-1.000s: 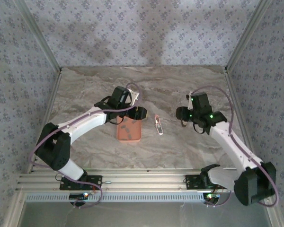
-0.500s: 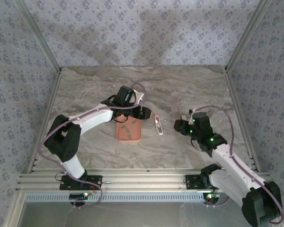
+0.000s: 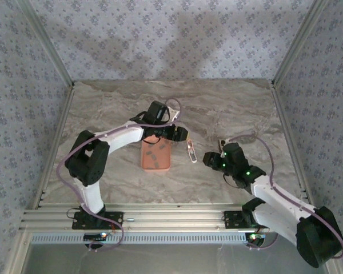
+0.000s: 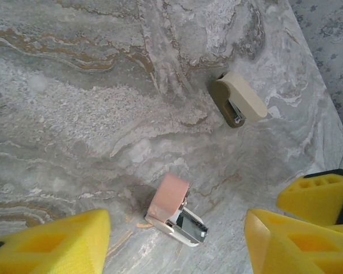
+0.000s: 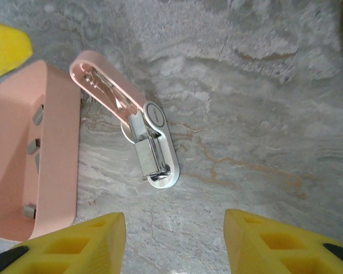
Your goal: Load the staples into the stapler
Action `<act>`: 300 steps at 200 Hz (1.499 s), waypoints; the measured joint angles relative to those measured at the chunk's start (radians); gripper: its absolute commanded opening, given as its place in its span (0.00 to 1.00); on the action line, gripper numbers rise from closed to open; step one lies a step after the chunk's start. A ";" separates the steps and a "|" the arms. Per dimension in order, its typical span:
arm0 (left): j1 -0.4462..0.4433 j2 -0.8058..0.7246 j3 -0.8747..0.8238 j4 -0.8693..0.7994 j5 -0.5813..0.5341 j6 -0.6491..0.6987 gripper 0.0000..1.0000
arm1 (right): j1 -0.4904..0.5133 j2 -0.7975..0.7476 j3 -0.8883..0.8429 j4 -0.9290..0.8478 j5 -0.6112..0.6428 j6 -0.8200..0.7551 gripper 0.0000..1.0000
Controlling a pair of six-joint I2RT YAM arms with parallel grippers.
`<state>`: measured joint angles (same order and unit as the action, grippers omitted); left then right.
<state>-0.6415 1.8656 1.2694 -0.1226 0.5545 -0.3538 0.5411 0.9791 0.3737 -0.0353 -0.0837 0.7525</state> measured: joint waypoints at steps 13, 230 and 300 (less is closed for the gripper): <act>0.000 0.013 0.010 0.000 0.011 0.000 0.63 | 0.017 0.041 0.000 0.018 0.001 0.005 0.49; -0.013 0.194 0.131 0.023 0.151 -0.015 0.61 | 0.057 0.354 0.090 0.122 -0.029 0.017 0.31; -0.023 0.208 0.140 0.050 0.227 -0.018 0.60 | 0.057 0.389 0.103 0.122 -0.030 0.014 0.24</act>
<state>-0.6640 2.0739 1.4097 -0.0723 0.7811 -0.3714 0.5980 1.3678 0.4763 0.0868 -0.1139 0.7670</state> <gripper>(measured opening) 0.602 0.250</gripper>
